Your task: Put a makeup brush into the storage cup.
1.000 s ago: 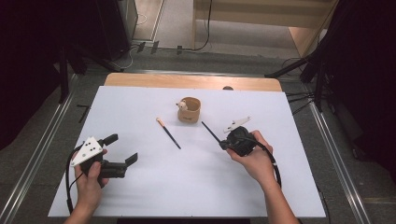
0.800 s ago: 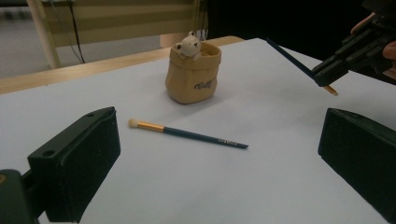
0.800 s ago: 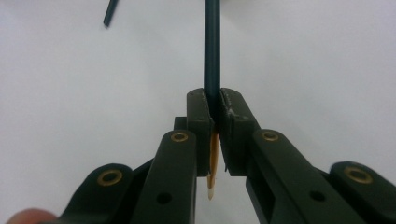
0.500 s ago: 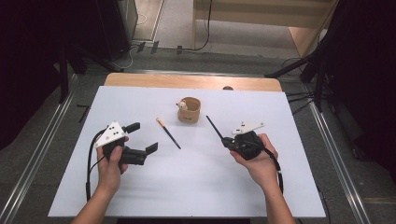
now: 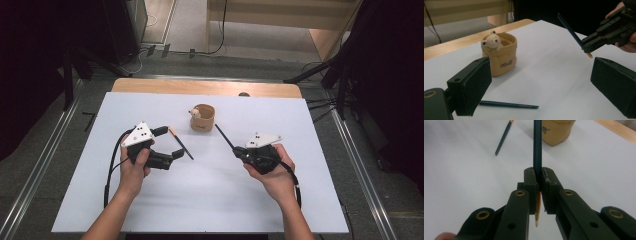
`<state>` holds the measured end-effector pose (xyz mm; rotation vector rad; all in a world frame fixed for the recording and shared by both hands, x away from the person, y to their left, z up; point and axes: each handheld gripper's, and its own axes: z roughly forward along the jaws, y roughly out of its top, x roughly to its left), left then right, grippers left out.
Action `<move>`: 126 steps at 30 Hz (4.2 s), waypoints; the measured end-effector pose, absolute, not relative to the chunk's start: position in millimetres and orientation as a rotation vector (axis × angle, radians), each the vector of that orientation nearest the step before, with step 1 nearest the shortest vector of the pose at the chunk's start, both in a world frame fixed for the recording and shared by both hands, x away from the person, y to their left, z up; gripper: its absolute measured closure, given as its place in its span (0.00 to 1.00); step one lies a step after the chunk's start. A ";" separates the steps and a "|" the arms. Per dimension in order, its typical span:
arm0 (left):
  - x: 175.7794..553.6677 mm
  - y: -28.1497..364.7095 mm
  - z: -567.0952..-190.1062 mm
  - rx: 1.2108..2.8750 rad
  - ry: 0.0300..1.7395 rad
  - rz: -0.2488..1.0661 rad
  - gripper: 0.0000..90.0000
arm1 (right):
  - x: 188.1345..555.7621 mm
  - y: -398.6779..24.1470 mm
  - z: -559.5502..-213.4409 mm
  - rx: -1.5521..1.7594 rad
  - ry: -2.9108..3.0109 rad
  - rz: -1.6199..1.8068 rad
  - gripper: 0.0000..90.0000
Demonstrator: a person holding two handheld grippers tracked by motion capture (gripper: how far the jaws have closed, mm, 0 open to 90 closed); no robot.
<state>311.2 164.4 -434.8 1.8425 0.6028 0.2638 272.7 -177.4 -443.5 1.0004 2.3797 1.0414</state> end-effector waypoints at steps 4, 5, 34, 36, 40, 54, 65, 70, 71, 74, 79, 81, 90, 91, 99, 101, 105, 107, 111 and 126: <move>309.7 159.4 -434.5 1.874 0.558 0.223 0.06 | 269.2 -169.4 -442.2 0.918 2.400 1.027 0.94; 309.2 157.7 -435.1 1.882 0.551 0.208 0.07 | 268.3 -167.6 -441.8 0.905 2.409 1.020 0.94; 307.6 135.4 -440.0 2.043 0.378 -0.092 0.59 | 250.9 -129.8 -445.4 0.452 2.585 0.936 0.94; 307.6 133.9 -440.4 2.060 0.372 -0.106 0.63 | 250.8 -128.9 -445.7 0.429 2.590 0.933 0.94; 308.7 131.6 -440.4 2.083 0.360 -0.144 0.70 | 249.1 -126.6 -446.6 0.403 2.602 0.911 0.94; 311.3 128.9 -442.6 2.126 0.372 -0.211 0.82 | 247.7 -124.0 -448.6 0.370 2.632 0.870 0.94; 314.3 129.4 -443.1 2.097 0.374 -0.295 0.95 | 247.4 -123.8 -450.1 0.352 2.633 0.862 0.94; 314.6 131.7 -441.3 2.080 0.382 -0.273 0.95 | 249.5 -127.2 -448.4 0.423 2.593 0.930 0.81; 314.6 131.9 -441.1 2.077 0.388 -0.261 0.95 | 250.2 -128.2 -447.7 0.450 2.575 0.951 0.76; 314.1 132.9 -439.6 2.062 0.398 -0.220 0.95 | 251.5 -130.7 -446.2 0.543 2.523 1.016 0.63; 313.1 137.0 -436.1 2.022 0.425 -0.147 0.95 | 255.0 -134.3 -445.3 0.725 2.373 1.104 0.38; 312.2 139.1 -434.6 2.004 0.434 -0.099 0.95 | 256.3 -135.7 -445.2 0.810 2.319 1.142 0.32; 307.6 144.4 -430.8 1.928 0.467 0.052 0.95 | 255.1 -133.9 -445.0 1.112 2.125 1.266 0.01; 307.2 144.7 -430.8 1.921 0.472 0.061 0.95 | 254.3 -133.4 -445.3 1.144 2.086 1.276 0.00; 304.2 148.0 -431.4 1.850 0.497 0.147 0.95 | 248.1 -128.2 -447.4 1.258 1.964 1.382 0.00; 303.1 148.4 -431.3 1.828 0.501 0.164 0.95 | 246.0 -126.6 -446.0 1.279 1.941 1.416 0.00; 300.6 148.7 -432.3 1.785 0.503 0.210 0.95 | 242.4 -122.6 -444.6 1.337 1.891 1.490 0.01; 299.7 148.2 -433.0 1.770 0.505 0.218 0.95 | 240.7 -120.6 -444.4 1.364 1.869 1.524 0.03; 298.3 147.2 -435.2 1.742 0.503 0.227 0.95 | 238.7 -117.1 -445.4 1.401 1.827 1.579 0.06; 289.3 135.0 -442.5 1.714 0.479 0.236 0.95 | 246.0 -118.8 -457.0 1.681 1.660 1.767 0.18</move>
